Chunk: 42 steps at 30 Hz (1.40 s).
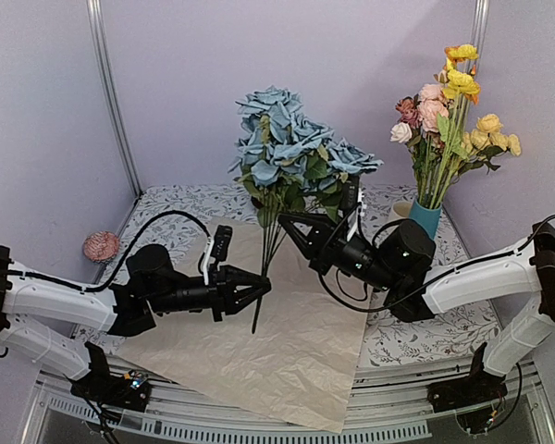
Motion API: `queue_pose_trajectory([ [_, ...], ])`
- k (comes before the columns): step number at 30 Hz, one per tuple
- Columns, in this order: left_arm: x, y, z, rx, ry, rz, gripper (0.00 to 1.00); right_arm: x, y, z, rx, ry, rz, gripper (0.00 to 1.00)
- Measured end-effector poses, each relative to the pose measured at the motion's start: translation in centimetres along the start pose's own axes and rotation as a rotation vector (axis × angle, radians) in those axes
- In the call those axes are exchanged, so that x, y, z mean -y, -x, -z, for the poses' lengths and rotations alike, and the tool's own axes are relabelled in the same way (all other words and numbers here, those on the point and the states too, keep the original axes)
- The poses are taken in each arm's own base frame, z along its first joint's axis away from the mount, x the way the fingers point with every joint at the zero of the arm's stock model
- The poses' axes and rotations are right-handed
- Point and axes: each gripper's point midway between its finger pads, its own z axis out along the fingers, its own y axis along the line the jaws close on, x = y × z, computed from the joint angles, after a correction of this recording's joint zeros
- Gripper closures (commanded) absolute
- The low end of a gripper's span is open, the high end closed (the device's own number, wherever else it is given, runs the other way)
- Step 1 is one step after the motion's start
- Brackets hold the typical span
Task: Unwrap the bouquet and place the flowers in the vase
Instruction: Pass from the right arm to the left, then pass from the left arm to the right
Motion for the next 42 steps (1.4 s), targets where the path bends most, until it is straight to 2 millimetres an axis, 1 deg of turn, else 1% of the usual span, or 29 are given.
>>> queue_pose_trajectory([
  [1, -0.1, -0.2, 0.0, -0.004, 0.002, 0.001, 0.99, 0.0, 0.0, 0.0, 0.001, 0.000, 0.000, 0.88],
  [2, -0.1, -0.3, 0.0, -0.008, 0.001, 0.003, 1.00, -0.1, 0.1, 0.0, 0.002, 0.001, 0.001, 0.86],
  [3, -0.1, -0.4, 0.0, -0.010, -0.001, 0.005, 1.00, 0.0, 0.0, 0.0, 0.000, 0.000, 0.000, 0.83],
  [4, 0.0, -0.4, 0.0, -0.010, -0.004, 0.000, 1.00, 0.0, 0.0, 0.1, 0.000, -0.001, -0.001, 0.74],
  [6, 0.0, -0.4, 0.0, -0.011, -0.001, 0.005, 1.00, 0.0, 0.0, 0.1, 0.000, -0.001, 0.000, 0.62],
  [9, 0.0, -0.4, 0.2, -0.010, 0.009, 0.006, 1.00, 0.0, 0.1, 0.1, 0.001, -0.001, 0.004, 0.50],
  [12, 0.0, 0.2, 0.4, 0.006, 0.019, 0.003, 1.00, -0.1, 0.0, 0.3, -0.001, -0.001, 0.003, 0.43],
  [18, 0.2, 1.3, 0.9, 0.039, 0.036, -0.005, 1.00, 0.4, -1.3, 1.4, -0.036, -0.019, -0.003, 0.37],
  [24, 0.0, 1.6, 1.2, 0.049, 0.057, -0.005, 1.00, 1.0, -3.5, 2.2, -0.115, -0.033, -0.019, 0.36],
  [29, 0.0, 1.5, 1.2, 0.044, 0.058, -0.006, 1.00, 0.7, -4.8, 2.2, -0.170, -0.011, -0.029, 0.39],
  [33, 0.0, 1.3, 1.1, 0.034, 0.051, -0.006, 1.00, 0.2, -5.9, 1.1, -0.209, 0.023, -0.036, 0.44],
  [36, -0.1, 0.9, 0.9, 0.022, 0.051, -0.003, 1.00, 0.0, -6.2, 0.5, -0.224, 0.042, -0.038, 0.47],
  [40, -0.1, 0.5, 0.7, 0.007, 0.041, 0.000, 1.00, -0.3, -6.1, -0.2, -0.224, 0.059, -0.032, 0.55],
  [42, -0.1, 0.3, 0.6, 0.001, 0.037, 0.002, 1.00, -0.3, -6.1, -0.5, -0.223, 0.064, -0.029, 0.62],
])
